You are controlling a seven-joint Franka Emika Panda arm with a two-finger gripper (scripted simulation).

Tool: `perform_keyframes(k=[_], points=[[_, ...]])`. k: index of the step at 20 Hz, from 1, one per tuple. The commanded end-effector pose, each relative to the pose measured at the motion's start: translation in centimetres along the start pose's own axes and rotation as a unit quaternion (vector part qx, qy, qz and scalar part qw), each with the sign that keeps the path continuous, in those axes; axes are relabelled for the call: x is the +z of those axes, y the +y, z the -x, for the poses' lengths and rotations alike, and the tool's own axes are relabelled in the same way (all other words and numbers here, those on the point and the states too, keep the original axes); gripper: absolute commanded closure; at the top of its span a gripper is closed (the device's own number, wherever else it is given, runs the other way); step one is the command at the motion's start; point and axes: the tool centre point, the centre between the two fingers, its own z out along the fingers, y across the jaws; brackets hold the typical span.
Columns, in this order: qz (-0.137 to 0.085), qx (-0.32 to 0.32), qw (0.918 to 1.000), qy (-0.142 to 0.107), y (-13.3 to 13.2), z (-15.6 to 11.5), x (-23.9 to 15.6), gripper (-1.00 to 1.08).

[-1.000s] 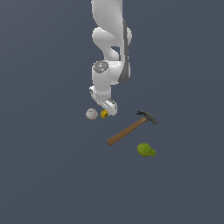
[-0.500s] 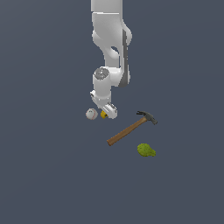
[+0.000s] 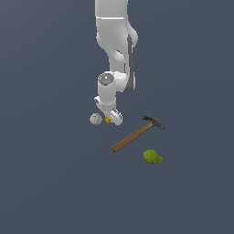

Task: Pick up a designated object from a clutter of objects.

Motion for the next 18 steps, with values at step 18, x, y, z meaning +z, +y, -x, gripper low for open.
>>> perform_keyframes(k=[18], points=[[0.0,0.0,1.0,0.0,-0.3,0.0,-2.3,1.08]])
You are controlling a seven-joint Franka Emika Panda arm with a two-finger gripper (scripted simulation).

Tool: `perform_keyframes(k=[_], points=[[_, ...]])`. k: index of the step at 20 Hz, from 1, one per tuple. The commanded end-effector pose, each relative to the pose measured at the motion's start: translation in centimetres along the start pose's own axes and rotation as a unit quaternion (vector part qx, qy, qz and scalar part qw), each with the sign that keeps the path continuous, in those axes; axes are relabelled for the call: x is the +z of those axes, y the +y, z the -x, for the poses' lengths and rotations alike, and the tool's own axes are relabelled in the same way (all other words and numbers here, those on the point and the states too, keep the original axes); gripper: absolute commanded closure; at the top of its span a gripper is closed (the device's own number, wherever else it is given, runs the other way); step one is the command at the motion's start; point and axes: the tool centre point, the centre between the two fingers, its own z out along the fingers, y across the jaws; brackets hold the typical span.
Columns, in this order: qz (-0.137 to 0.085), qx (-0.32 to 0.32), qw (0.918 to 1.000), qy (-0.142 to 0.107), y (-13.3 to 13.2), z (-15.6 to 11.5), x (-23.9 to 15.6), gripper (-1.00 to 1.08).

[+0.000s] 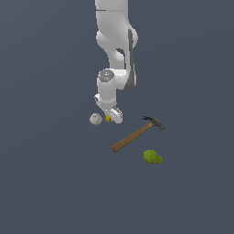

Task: Pick up a designated object from a clutter of objects.

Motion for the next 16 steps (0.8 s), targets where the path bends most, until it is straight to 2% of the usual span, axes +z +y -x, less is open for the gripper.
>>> perform_keyframes(k=[1,16], points=[[0.0,0.0,1.0,0.0,-0.2,0.0,-1.0,1.08],[0.001,0.001,1.0,0.001,-1.6,-0.4,-11.5,1.08]])
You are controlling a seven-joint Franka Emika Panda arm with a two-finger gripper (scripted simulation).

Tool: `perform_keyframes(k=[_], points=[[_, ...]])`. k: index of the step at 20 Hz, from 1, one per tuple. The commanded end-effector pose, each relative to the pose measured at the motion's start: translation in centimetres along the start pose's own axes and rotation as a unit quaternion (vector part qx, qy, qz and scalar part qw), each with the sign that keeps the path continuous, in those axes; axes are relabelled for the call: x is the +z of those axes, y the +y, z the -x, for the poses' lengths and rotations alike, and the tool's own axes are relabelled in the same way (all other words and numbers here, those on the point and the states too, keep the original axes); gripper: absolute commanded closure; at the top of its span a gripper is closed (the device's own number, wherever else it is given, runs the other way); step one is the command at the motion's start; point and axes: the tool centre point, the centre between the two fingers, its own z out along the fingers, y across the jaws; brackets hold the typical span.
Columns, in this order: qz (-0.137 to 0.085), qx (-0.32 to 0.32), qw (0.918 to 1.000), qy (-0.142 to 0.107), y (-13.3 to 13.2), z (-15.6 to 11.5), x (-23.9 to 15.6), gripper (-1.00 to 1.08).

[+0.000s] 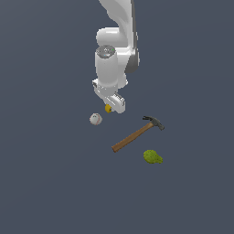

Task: Pick up a designated object from a clutter of objects.

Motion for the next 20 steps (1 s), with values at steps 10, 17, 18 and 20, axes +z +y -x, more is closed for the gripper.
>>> perform_keyframes(k=[10,17,18,20], points=[[0.001,0.0,1.0,0.0,-1.4,-0.3,-9.4,1.08],[0.0,0.0,1.0,0.0,-2.4,-0.6,-15.4,1.08],[0.0,0.0,1.0,0.0,-2.5,-0.6,-16.2,1.08],[0.0,0.0,1.0,0.0,-2.8,-0.7,-17.6,1.08]])
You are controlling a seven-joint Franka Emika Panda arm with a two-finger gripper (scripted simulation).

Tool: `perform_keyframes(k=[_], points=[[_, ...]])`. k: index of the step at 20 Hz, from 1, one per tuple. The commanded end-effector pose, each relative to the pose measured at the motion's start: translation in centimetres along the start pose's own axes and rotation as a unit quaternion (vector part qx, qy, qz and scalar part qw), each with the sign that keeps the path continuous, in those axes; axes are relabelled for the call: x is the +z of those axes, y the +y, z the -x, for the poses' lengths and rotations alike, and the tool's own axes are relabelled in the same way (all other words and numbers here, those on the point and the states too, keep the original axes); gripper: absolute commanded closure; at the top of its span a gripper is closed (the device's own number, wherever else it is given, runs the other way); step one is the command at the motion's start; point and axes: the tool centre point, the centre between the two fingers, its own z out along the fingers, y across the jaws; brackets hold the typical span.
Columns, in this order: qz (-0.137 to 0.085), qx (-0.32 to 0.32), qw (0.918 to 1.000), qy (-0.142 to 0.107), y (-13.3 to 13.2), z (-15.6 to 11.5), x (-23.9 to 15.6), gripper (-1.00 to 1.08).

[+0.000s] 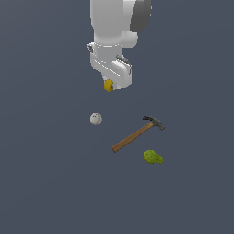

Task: Pick up a designated object from a clutter of objects.

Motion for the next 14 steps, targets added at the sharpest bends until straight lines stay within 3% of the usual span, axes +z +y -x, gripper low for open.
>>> perform_keyframes(k=[1,14], points=[[0.0,0.0,1.0,0.0,-0.3,-0.1,-1.8,1.08],[0.0,0.0,1.0,-0.001,-1.2,-0.5,-5.8,1.08]])
